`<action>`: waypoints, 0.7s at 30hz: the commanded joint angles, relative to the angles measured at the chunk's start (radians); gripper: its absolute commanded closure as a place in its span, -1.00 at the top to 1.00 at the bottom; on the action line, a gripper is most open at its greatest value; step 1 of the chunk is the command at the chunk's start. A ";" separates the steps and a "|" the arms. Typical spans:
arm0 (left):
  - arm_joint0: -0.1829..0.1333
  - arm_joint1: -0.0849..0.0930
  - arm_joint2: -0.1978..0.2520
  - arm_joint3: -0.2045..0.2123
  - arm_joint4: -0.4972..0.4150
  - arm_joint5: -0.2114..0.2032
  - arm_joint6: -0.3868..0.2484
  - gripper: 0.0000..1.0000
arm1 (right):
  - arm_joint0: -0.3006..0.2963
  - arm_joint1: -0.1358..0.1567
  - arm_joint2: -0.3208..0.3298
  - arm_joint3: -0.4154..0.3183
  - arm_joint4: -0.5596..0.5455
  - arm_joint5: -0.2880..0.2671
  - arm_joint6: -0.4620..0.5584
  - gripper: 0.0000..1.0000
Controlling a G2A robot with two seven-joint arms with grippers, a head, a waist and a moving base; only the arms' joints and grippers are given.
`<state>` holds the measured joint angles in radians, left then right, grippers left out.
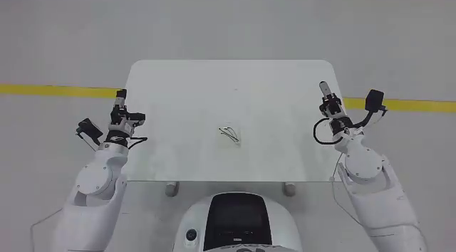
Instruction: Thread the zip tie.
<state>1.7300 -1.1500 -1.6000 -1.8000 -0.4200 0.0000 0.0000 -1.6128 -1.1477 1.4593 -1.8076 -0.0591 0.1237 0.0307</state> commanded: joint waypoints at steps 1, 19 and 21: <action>0.000 0.000 0.000 0.000 0.000 0.000 0.000 1.00 | 0.005 0.005 -0.001 -0.019 -0.086 -0.022 0.020 1.00; 0.000 0.000 0.000 0.000 0.000 0.000 0.000 1.00 | 0.126 0.011 -0.140 -0.046 -0.443 0.045 0.310 1.00; 0.000 0.000 0.000 0.000 0.000 0.000 0.000 1.00 | 0.126 0.011 -0.140 -0.046 -0.443 0.045 0.310 1.00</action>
<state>1.7300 -1.1500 -1.6000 -1.8000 -0.4200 0.0000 0.0000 -1.4867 -1.1364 1.3187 -1.8535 -0.5028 0.1679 0.3407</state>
